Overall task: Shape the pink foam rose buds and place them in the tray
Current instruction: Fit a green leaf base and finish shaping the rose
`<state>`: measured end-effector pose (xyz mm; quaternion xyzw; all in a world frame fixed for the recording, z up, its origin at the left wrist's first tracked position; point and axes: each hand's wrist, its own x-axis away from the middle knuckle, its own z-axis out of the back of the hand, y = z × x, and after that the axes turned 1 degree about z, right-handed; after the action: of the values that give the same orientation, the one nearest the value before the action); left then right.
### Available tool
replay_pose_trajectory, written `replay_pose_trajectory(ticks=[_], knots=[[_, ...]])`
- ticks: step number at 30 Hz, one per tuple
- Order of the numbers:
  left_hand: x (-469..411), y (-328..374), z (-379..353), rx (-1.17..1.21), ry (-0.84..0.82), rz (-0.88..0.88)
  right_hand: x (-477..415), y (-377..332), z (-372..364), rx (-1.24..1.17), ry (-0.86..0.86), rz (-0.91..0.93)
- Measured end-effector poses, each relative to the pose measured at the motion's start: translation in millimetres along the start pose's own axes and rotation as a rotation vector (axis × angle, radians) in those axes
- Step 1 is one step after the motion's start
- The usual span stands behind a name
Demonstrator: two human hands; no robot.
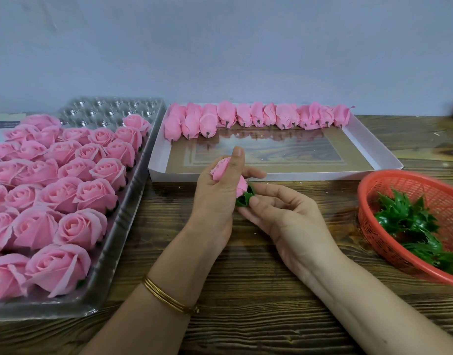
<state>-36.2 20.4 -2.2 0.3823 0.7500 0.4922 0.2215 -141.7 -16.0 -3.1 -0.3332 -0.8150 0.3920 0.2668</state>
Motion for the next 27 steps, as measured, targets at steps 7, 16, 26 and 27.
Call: replay_pose_trajectory(ticks=[7,16,26,27], knots=[[1.2,-1.8,-0.8,-0.038,-0.004,-0.016,-1.6,-1.6,2.9,0.002,0.047,-0.101],[2.6,-2.1,-1.3,-0.051,-0.018,-0.044,-2.2,-3.3,3.8,-0.051,0.027,-0.149],[3.1,-2.2,-0.3,-0.068,-0.026,-0.054,-1.0,-4.5,2.8,-0.069,0.045,-0.158],[3.3,-2.9,-1.1,-0.07,-0.025,-0.056,-0.9,-4.0,2.4,-0.071,0.046,-0.152]])
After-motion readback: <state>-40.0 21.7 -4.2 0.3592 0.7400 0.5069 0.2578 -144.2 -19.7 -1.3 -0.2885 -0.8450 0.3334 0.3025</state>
